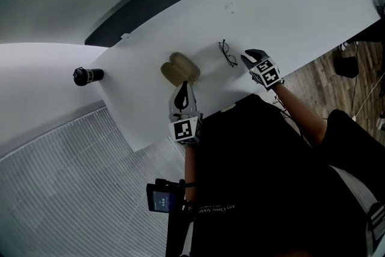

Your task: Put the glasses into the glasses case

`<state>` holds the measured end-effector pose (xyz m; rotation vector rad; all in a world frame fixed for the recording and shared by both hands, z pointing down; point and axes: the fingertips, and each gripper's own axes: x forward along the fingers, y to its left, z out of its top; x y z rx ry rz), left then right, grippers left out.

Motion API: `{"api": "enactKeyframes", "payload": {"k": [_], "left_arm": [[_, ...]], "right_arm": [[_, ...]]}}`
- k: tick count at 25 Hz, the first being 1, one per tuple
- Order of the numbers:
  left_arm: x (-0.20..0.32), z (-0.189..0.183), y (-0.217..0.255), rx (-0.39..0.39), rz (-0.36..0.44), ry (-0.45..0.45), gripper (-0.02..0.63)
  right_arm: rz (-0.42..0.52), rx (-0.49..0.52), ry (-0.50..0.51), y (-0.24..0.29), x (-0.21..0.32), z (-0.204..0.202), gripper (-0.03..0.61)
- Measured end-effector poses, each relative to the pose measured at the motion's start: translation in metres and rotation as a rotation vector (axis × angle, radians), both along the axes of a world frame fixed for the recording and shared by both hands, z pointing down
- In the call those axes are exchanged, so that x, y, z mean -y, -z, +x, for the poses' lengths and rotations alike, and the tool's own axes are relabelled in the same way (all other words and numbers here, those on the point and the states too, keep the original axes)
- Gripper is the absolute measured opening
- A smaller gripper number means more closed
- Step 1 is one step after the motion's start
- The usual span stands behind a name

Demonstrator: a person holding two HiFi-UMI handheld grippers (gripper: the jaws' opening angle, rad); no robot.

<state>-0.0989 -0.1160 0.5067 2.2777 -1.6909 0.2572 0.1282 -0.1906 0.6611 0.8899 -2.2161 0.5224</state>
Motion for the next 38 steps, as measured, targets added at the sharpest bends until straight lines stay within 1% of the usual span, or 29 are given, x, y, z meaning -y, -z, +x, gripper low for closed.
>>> {"api": "enactKeyframes", "payload": {"k": [4,7,9,12,14,17,19,21,27,29,33,35,36,38], "left_arm": [[0.007,-0.025,0.004,-0.039,0.027,0.0,0.008],[0.016,-0.04,0.007,-0.026,0.042,0.01,0.007],[0.017,-0.045,0.002,-0.014,0.029,-0.005,0.006],[0.022,-0.047,0.0,0.006,0.036,-0.041,0.007],[0.023,-0.048,0.0,0.008,0.028,-0.039,0.007],[0.023,-0.05,-0.002,0.005,0.021,-0.046,0.008],[0.02,-0.055,-0.006,0.006,0.008,-0.03,0.007],[0.017,-0.059,-0.009,0.009,0.002,-0.018,0.006],[0.016,-0.066,-0.008,0.007,-0.004,0.029,0.006],[0.016,-0.066,-0.006,0.006,0.0,0.032,0.006],[0.017,-0.06,-0.006,-0.012,0.016,0.006,0.007],[0.016,-0.058,-0.005,0.002,0.017,0.0,0.007],[0.016,-0.056,-0.004,0.002,0.021,-0.007,0.008],[0.015,-0.055,-0.004,0.0,0.021,-0.006,0.006]], "right_arm": [[-0.037,-0.051,-0.034,-0.023,0.003,-0.016,0.134],[-0.048,-0.1,-0.033,-0.035,0.012,-0.032,0.178],[-0.06,-0.122,-0.02,-0.045,0.016,-0.046,0.209],[-0.126,-0.135,-0.024,-0.065,0.018,-0.062,0.23],[-0.163,-0.161,-0.03,-0.078,0.019,-0.066,0.236],[-0.158,-0.234,-0.037,-0.091,0.026,-0.068,0.236],[-0.155,-0.263,-0.035,-0.094,0.03,-0.071,0.236],[-0.162,-0.255,-0.035,-0.095,0.031,-0.073,0.236],[-0.143,-0.172,-0.074,-0.089,0.029,-0.069,0.236],[-0.146,-0.172,-0.065,-0.09,0.029,-0.068,0.236],[-0.153,-0.181,-0.048,-0.093,0.031,-0.068,0.231],[-0.164,-0.189,-0.055,-0.092,0.032,-0.064,0.21],[-0.173,-0.202,-0.067,-0.093,0.032,-0.061,0.19],[-0.176,-0.215,-0.082,-0.093,0.033,-0.057,0.173]]}}
